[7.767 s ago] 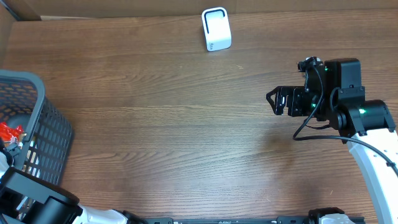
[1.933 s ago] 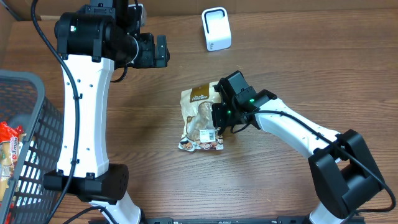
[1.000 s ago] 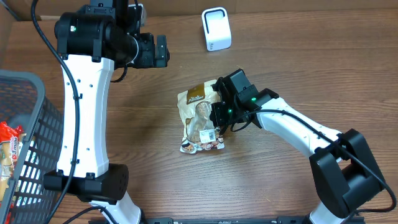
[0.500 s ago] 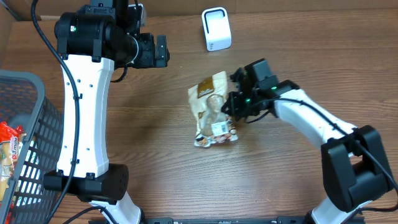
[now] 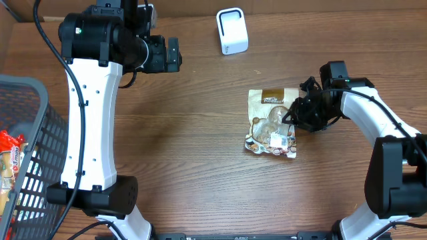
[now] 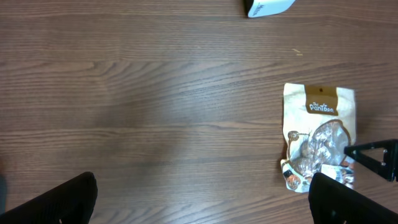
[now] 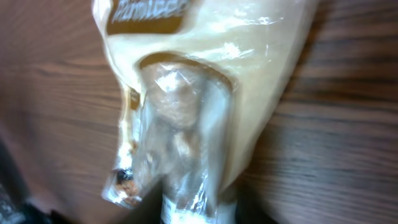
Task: Scan the item barcode
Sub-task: 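Slide the bag right with the right gripper, release, and raise it, then reach into the basket and grasp the white-and-gold tube with left gripper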
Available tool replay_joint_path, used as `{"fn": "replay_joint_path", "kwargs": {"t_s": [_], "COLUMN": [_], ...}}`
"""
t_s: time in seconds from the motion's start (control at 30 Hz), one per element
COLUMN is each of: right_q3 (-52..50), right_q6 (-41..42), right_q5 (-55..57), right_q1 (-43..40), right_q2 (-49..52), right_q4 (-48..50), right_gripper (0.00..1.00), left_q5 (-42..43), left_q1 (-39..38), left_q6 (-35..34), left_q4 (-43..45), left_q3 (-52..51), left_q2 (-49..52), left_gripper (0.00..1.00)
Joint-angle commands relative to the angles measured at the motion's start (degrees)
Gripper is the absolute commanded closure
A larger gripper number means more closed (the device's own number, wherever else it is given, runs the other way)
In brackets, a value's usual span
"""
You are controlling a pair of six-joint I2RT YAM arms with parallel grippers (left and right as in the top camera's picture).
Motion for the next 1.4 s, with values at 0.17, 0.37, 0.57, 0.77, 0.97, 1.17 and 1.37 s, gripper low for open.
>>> {"fn": "replay_joint_path", "kwargs": {"t_s": [0.17, 0.37, 0.57, 0.77, 0.97, 1.17, 1.37], "right_q3": [16.24, 30.51, 31.34, 30.99, 30.99, 30.99, 30.99], "right_q6": [-3.37, -4.5, -4.85, -7.74, -9.07, -9.22, -9.22], "right_q5": [7.43, 7.37, 7.41, 7.43, 7.65, 7.61, 7.58], "right_q1": [-5.05, -4.61, -2.29, -1.4, -1.4, -1.4, -1.4], "right_q2": [-1.92, -3.45, -4.31, -4.31, -4.31, -4.31, -4.31], "right_q4": [-13.9, -22.29, -23.5, -23.45, -22.64, -22.95, -23.54], "right_gripper": [0.28, 0.27, 0.21, 0.2, 0.17, 0.17, 0.17], "left_q5": [-0.13, -0.74, -9.66, -15.87, -19.26, -8.33, -8.26], "left_q1": [0.24, 0.39, 2.25, 14.95, 44.11, 57.27, 58.73], "left_q6": [0.94, 6.91, -2.73, -11.61, -14.8, -12.44, -10.4], "left_q4": [4.68, 0.9, -6.73, -6.75, -4.55, 4.7, 6.78], "left_q3": [0.2, 1.68, 6.97, 3.39, -9.73, -18.25, -19.17], "left_q2": [0.37, -0.37, -7.72, -22.36, -27.26, -22.1, -13.49], "left_gripper": [0.01, 0.12, 0.22, 0.12, 0.03, 0.04, 0.11]}}
